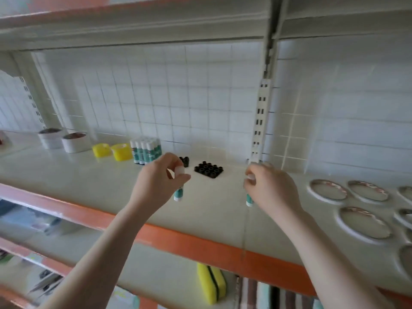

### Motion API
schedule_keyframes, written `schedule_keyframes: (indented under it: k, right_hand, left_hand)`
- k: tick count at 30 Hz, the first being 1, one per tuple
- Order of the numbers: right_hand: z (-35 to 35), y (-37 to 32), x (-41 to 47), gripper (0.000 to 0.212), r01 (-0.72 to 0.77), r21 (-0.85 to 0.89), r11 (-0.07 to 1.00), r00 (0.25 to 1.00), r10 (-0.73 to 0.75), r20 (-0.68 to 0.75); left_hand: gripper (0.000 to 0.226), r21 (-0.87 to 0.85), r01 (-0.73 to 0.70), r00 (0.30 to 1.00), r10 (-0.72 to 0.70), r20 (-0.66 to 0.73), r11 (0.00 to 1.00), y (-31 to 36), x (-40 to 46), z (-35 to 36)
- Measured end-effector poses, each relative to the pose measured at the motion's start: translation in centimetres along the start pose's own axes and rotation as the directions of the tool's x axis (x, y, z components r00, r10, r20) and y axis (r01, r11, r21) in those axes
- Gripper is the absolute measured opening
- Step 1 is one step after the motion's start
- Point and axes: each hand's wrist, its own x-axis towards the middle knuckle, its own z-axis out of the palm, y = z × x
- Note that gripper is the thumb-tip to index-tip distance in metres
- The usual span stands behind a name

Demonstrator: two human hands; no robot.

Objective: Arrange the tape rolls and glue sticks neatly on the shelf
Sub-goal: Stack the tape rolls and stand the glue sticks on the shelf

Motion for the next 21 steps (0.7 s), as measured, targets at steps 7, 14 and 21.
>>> schedule_keyframes:
  k: [7, 14, 21]
  right_hand:
    - [4.1, -8.9, 3.5, 0.012, -0.055, 0.032, 0.998, 0.998, 0.055, -0.001]
    - [7.2, -13.1, 9.2, 0.013, -0.073, 0.102, 0.992, 0.997, 0.071, 0.023]
    - [11.0, -14.7, 16.3, 0.021, -0.027, 0.212, 0.977, 0.999, 0.019, 0.044]
  left_hand:
    - [0.03, -0.012, 0.021, 0.999, -0.021, 0.049, 1.0, -8.8, 3.0, -5.1]
    - [0.022, -0.041, 0.045, 0.998, -0.043, 0.038, 0.998, -14.2, 6.7, -5.9]
    - [0.024, -0.061, 0.058, 0.998, -0.057, 0.016, 0.996, -17.6, 9.7, -5.2]
